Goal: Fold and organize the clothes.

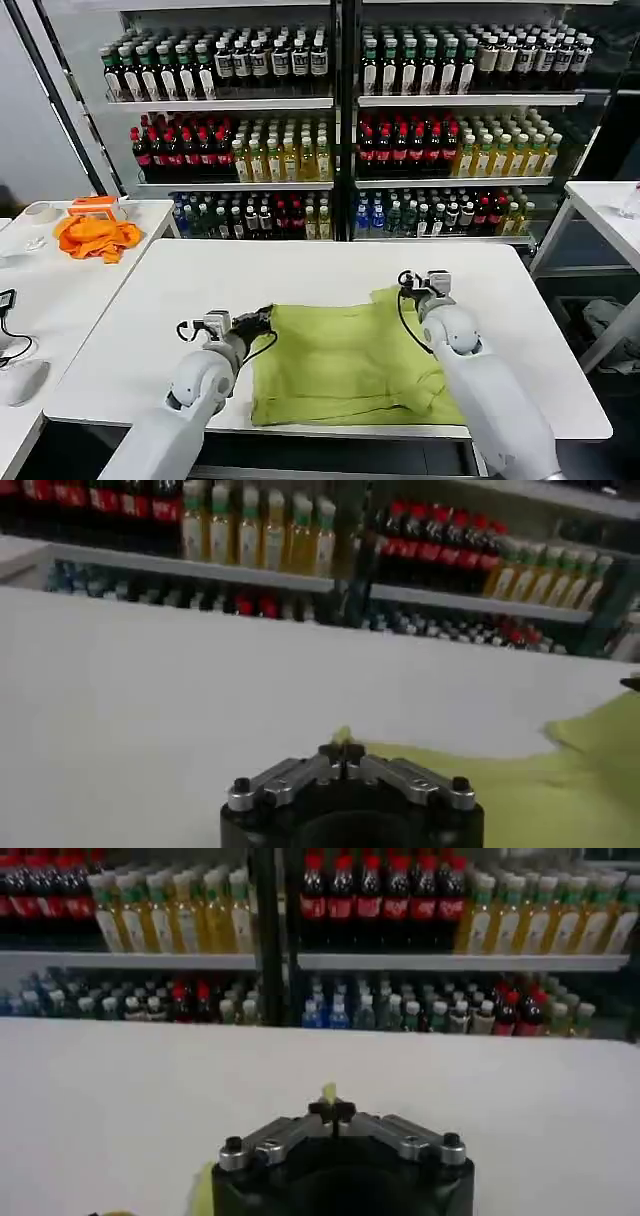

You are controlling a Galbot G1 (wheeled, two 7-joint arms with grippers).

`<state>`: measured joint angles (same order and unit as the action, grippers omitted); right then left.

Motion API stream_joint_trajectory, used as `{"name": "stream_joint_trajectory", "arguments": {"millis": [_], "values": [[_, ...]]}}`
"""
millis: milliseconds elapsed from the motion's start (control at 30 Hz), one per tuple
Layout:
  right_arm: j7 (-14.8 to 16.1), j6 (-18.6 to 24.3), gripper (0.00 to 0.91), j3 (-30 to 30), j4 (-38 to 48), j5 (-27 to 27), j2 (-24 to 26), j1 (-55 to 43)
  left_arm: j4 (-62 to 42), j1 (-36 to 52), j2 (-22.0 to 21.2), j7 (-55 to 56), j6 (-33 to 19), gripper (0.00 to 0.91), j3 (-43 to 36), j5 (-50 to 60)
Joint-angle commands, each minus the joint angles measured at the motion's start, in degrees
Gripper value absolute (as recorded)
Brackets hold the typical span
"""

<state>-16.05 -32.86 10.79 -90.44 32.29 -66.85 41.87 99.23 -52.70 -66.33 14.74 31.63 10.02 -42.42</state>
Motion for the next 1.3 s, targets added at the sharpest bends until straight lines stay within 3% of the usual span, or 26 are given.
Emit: {"name": "stream_joint_trajectory", "arguments": {"millis": [33,367,833,1033,1300], "values": [[0.0,-0.3,0.0,3.3,-14.5,0.3,4.4,9.1,10.3,-7.0,1.4,-0.2,-0.4,0.03,1.3,-0.7],[0.0,-0.3,0.0,9.0,-27.0,0.1,9.0,23.8,16.9,-15.3,2.5,-0.3,-0.3,0.03,2.9,0.0],[-0.3,-0.3,0.0,14.9,-35.9,-3.0,6.7,36.6,20.2,-21.6,3.2,-0.5,-0.1,0.03,4.9,0.4],[-0.5,-0.2,0.0,14.5,-35.0,-3.1,6.1,36.4,18.8,-21.9,2.9,-0.7,-0.1,0.03,4.8,0.8],[-0.5,-0.2,0.0,11.1,-26.9,-4.0,4.2,30.1,13.9,-19.8,2.2,-0.9,-0.9,0.03,4.1,1.8]]}}
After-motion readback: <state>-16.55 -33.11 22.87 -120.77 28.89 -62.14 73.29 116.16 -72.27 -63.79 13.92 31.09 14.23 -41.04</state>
